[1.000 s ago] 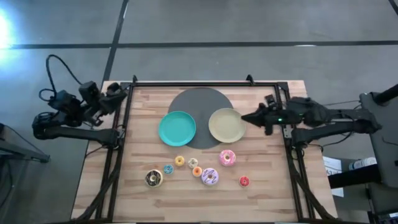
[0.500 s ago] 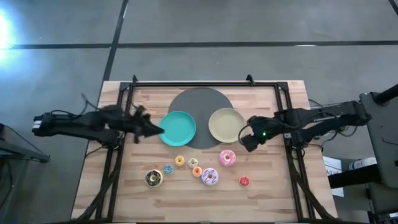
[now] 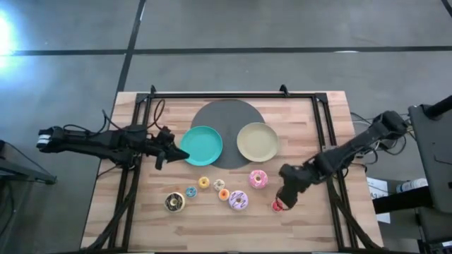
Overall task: Pick & Place donuts
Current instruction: Put the small red donut on the light gray plate
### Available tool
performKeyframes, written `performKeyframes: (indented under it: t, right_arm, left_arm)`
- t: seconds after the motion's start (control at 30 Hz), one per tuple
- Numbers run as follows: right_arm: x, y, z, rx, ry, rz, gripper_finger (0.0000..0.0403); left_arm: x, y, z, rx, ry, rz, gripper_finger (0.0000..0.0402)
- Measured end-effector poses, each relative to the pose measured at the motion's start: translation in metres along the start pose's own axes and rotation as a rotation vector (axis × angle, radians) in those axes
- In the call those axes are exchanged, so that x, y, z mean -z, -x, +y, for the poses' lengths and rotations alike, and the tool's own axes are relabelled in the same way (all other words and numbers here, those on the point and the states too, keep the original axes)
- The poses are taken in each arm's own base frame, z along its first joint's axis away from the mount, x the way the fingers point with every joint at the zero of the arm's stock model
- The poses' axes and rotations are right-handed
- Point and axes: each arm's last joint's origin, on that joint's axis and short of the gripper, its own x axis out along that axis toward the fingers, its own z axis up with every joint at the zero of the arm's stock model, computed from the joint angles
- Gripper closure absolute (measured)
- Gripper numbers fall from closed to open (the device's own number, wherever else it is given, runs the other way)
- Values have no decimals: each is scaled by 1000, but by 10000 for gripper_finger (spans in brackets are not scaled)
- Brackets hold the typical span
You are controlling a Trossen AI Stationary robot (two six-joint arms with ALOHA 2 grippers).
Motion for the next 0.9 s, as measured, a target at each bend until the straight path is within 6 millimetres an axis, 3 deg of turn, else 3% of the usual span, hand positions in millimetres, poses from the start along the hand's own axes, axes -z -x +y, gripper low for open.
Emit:
performKeyframes:
  t: [0.2,0.5,0.77,0.9]
  right_arm:
    - [12,-29,-10,-69,-119,-79,188]
    - [13,-70,-2,98,15,-36,189]
    - [15,-85,10,131,77,-21,194]
    - [17,-89,9,155,63,-17,235]
  left_arm:
    - [0,-1,0,-5,7,-8,401]
    - [-1,-1,1,-32,46,-37,401]
    - [-1,-1,1,-33,68,-37,401]
    - [-1,-1,1,-33,63,-36,401]
